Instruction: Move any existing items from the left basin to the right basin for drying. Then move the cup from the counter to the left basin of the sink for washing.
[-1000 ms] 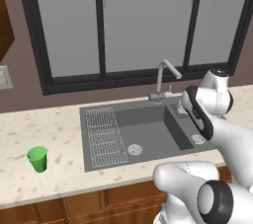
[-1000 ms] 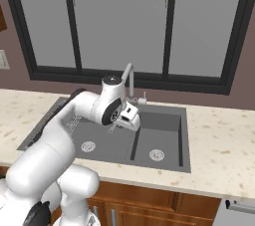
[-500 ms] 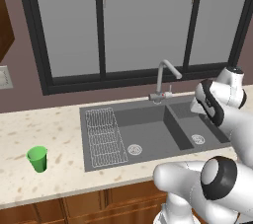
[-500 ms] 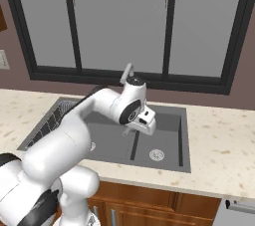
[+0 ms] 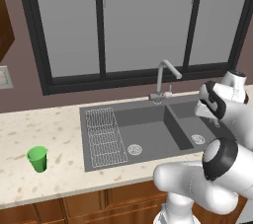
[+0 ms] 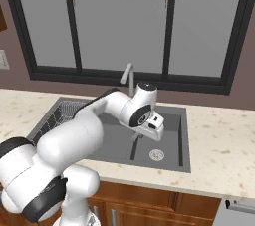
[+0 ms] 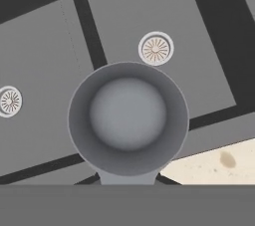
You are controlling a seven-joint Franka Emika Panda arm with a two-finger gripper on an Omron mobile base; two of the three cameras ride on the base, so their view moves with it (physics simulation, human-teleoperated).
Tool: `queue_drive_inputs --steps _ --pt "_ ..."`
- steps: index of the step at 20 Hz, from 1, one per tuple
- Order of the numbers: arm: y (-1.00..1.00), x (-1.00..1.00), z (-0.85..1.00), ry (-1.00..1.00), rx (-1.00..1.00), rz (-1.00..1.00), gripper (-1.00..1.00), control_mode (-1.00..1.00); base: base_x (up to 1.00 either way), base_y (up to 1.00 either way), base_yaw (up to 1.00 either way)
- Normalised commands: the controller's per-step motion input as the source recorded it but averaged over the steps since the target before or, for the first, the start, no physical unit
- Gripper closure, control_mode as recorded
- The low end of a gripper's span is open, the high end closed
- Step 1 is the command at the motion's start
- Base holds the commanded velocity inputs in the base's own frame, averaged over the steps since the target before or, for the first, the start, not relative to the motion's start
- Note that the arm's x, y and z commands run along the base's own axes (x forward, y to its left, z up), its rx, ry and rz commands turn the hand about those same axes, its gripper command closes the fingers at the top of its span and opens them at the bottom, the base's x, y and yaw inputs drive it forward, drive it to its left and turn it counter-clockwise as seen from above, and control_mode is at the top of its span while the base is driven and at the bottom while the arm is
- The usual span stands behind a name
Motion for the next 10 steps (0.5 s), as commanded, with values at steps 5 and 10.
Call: queue_drive_inputs --steps 5,10 --pt "-0.15 0.09 -0.29 0.03 0.0 0.0 1.0 -1.0 0.0 0.0 0.0" --pt "-0.09 0.11 -0.26 0.06 0.0 0.0 1.0 -1.0 0.0 0.0 0.0"
